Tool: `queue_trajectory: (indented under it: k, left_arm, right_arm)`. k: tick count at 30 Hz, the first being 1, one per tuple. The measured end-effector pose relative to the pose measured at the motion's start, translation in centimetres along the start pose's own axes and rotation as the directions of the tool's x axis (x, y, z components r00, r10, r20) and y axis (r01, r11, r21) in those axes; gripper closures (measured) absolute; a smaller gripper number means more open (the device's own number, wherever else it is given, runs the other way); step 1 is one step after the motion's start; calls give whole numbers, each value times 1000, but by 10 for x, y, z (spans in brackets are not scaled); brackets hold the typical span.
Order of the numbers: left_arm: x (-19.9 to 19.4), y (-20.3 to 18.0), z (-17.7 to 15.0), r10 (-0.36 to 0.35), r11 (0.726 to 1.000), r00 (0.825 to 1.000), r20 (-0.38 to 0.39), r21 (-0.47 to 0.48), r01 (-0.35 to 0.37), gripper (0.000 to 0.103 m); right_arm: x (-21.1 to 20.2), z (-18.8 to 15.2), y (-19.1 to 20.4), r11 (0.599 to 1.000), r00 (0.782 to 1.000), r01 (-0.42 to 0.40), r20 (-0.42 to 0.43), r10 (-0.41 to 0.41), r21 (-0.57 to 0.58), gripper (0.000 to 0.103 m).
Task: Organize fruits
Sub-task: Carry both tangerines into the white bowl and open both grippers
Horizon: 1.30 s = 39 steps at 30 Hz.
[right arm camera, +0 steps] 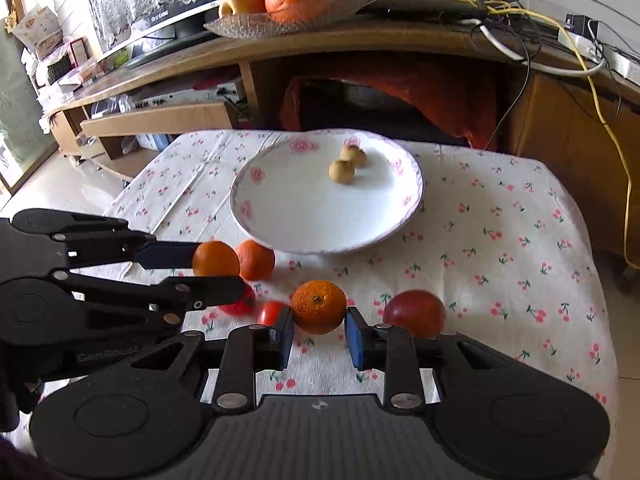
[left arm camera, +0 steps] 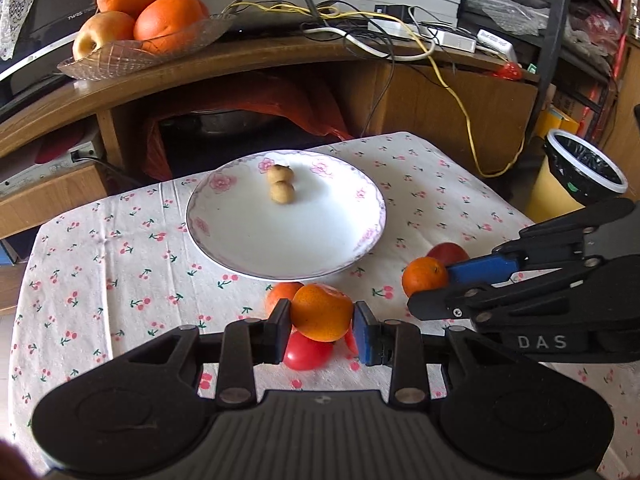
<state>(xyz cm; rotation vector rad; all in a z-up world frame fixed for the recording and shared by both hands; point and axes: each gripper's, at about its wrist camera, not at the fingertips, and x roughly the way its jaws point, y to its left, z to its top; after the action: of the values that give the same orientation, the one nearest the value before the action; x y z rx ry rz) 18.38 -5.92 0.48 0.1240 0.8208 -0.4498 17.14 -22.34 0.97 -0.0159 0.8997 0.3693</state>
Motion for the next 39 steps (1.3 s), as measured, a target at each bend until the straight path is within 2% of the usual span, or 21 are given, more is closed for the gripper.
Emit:
queue_trajectory:
  k: [9,19,30,39]
  left_arm:
    - [12,3,13,40,999,999,3,-11,-40,62]
    - [28,21,28,79,994,997,3,-77,-79,62]
    - [44,30,30,87,991,996,3,-105,-86,63]
    - [44,32,31,87,990,996,5,-115,-86,61]
  right_arm:
    - [6,17,-4,999,999,18,44,-19,28,80]
    - [25,36,-8,997,997,26,68,-30,68,79]
    - [46,41,-15,994,998,8,54,-14,108,76]
    - [43,42,-18,993,997,19,78,-28,119,73]
